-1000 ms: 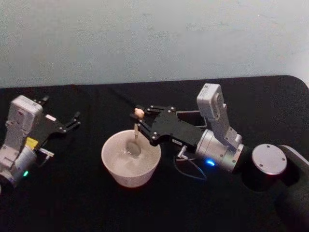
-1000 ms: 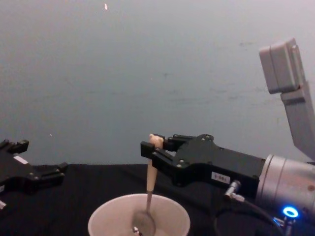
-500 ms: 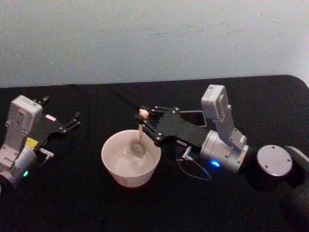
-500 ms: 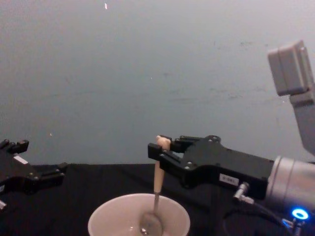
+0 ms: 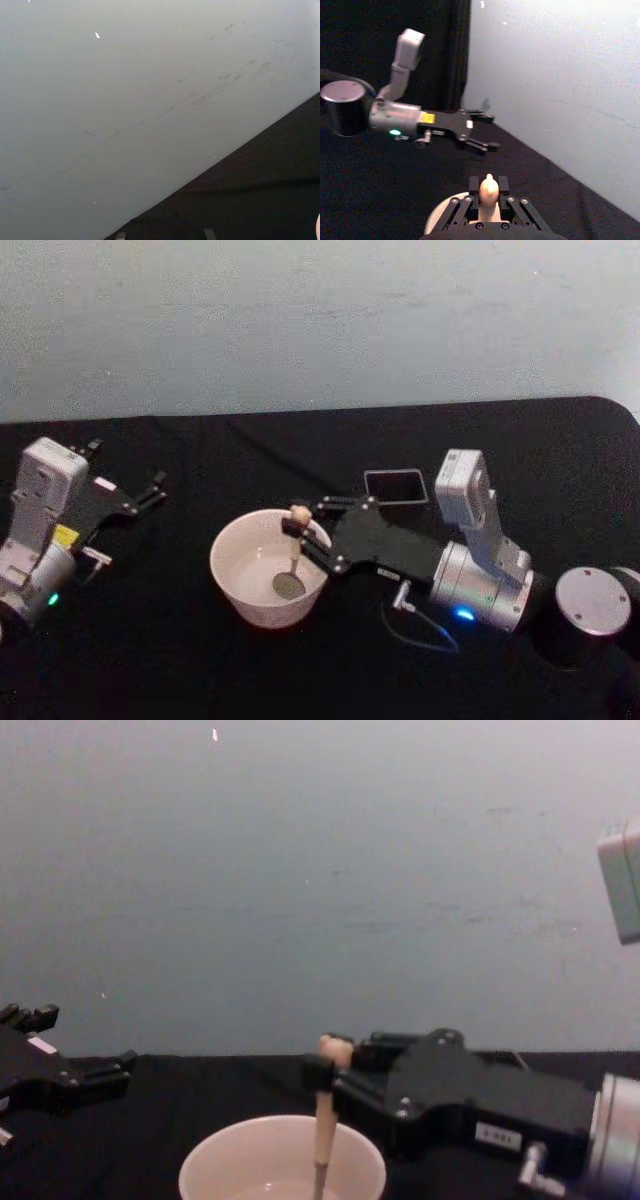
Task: Pick up the stirring spoon with one hand, stir inside the cup, then place it back in its original position.
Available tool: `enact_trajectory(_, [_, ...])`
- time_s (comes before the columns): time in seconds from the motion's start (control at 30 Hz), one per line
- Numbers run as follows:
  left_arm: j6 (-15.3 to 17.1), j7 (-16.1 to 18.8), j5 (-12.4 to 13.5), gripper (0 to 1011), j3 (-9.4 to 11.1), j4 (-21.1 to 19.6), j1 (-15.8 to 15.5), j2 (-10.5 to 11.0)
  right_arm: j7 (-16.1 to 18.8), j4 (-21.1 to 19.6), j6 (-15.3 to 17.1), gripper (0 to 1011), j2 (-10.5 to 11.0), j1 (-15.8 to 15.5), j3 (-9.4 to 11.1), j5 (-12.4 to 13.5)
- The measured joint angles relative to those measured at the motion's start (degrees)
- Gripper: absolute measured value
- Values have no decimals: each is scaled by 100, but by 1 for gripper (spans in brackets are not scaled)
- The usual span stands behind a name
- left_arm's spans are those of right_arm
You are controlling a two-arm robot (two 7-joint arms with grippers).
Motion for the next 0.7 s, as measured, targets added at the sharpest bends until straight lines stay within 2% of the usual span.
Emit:
enact_trajectory(0.13, [0, 0, 0, 1002, 0, 0, 0, 0, 72, -100, 25, 215, 20, -57, -91, 40])
enact_trajectory(0.33, [0, 0, 0, 1001, 0, 0, 0, 0, 79, -88, 57, 215, -97, 1, -194, 86])
enact_trajectory(0.7, [0, 0, 0, 1001, 0, 0, 0, 0, -98, 362, 40, 215, -450, 361, -265, 33])
